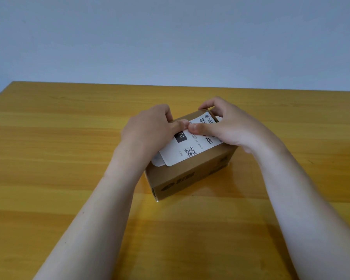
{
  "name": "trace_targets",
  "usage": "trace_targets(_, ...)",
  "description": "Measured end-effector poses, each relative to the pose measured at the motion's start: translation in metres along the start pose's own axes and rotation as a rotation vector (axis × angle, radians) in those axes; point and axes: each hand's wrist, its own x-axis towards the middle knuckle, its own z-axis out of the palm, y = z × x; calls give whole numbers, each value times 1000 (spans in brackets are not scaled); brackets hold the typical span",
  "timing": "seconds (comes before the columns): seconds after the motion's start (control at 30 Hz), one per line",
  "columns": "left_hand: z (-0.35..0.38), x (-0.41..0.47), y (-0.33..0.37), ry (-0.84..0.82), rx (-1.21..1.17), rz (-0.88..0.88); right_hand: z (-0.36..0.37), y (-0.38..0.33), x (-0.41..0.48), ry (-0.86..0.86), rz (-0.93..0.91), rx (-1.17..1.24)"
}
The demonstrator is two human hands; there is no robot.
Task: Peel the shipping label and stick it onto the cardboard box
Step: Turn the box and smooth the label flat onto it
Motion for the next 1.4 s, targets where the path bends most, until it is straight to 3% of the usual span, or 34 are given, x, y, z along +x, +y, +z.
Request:
trace_targets(0.3,1,0,0,-20,44,-4,1,-3,0,23,25,-18)
trace_targets(0.43,1,1,1,-45,45,20,5,1,5,112,11,-18)
trace_targets(0.63,1,2,2,-90,42,16,3,-5,0,83,39,-35)
trace_targets(0.8,-1,-1,1,-118,62,19,-10,-16,-12,5,164,-90)
trace_targets(0.9,-4,-2,0,-118,70,1,-16,-20,-22,-137,259,-191)
trace_targets(1.0,-5,-4,2,-126,66,-3,-19,-25,-32,-250,301,-139)
trace_targets(1.1,-6,-6,5,-112,77,11,-17,-24,-29,-255,259,-56)
trace_targets(1.2,-7,-7,6,-86,79,35,-17,-19,-22,-146,193,19)
trace_targets(1.4,-8,-12,9,-239,3,54,-18,-12,-13,-140,20,-129)
